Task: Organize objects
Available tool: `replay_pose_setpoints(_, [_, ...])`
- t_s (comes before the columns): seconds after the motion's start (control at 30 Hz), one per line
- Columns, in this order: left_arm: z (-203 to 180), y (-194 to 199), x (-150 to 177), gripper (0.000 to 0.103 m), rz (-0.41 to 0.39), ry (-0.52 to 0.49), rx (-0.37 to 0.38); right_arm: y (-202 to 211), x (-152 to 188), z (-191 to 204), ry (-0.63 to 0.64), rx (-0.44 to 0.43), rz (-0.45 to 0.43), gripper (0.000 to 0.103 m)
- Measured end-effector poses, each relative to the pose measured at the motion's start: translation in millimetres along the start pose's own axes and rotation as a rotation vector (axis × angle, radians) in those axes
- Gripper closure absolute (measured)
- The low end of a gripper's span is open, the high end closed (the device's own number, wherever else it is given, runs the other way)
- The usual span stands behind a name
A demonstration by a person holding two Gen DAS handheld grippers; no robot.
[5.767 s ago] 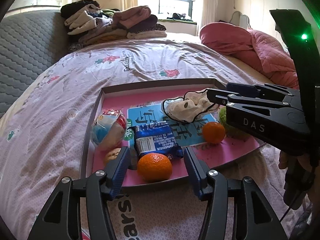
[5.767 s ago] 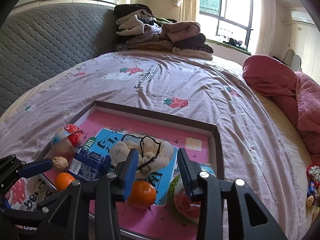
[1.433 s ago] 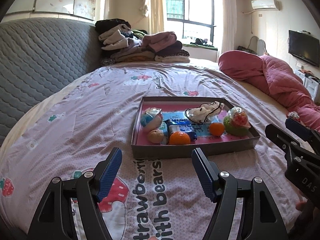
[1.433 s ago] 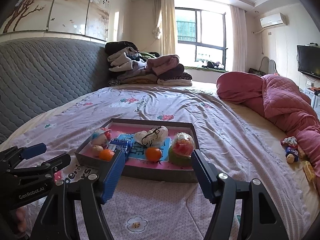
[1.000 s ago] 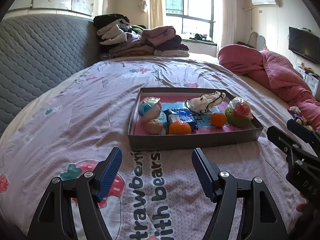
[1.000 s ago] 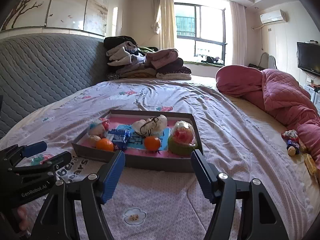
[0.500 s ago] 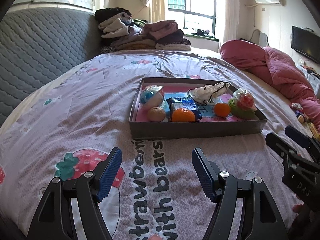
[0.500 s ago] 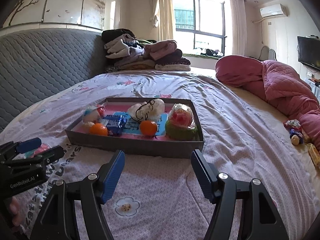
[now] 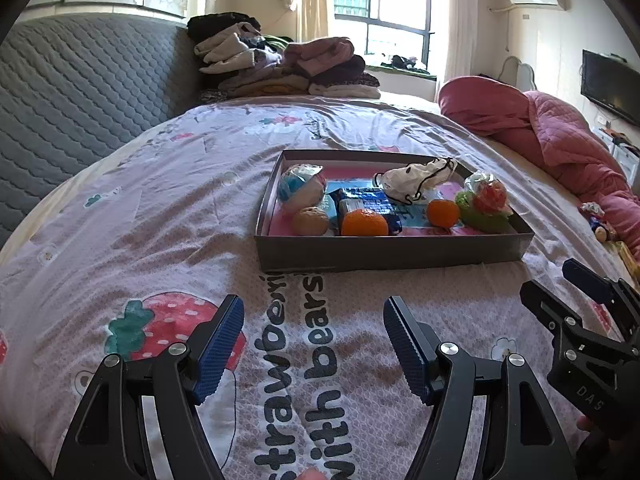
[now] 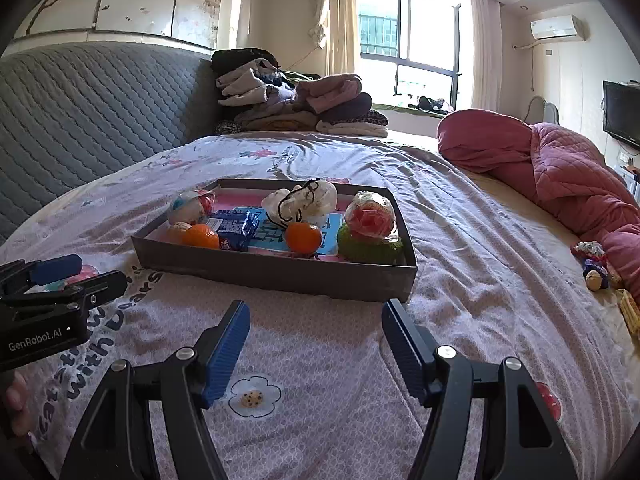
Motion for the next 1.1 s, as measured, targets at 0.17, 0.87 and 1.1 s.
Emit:
replay_pose_setpoints(0.17, [-0.4,0.2,2.8,0.029,0.002,-0.005,-0.007,-0.9,3.6,0.5,-0.006,-0.004,0.008,0.035])
replay_pose_setpoints(0.87, [-1.6,-4.0,8.9,0.029,0.017,-0.014,-0.012,-3.0,7.9,0.1,-0.001,-0.008,0.018,0.035])
replay_pose_setpoints(1.1, [-2.6,-4.4,10.2,0.029,0.019,-0.017,-0.008,-4.6,9.5,1.7,0.004,-0.012,0.024,0.035])
Point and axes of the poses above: each gripper's, at about its wrist camera, not at the fingertips, and y roughly against the way its jaws point, z to its left, x to its underside, the point moved 8 cm from there along -y, roughly the way its jaws point, and after that the axes turned 4 degrees about y, right-handed, at the moved point
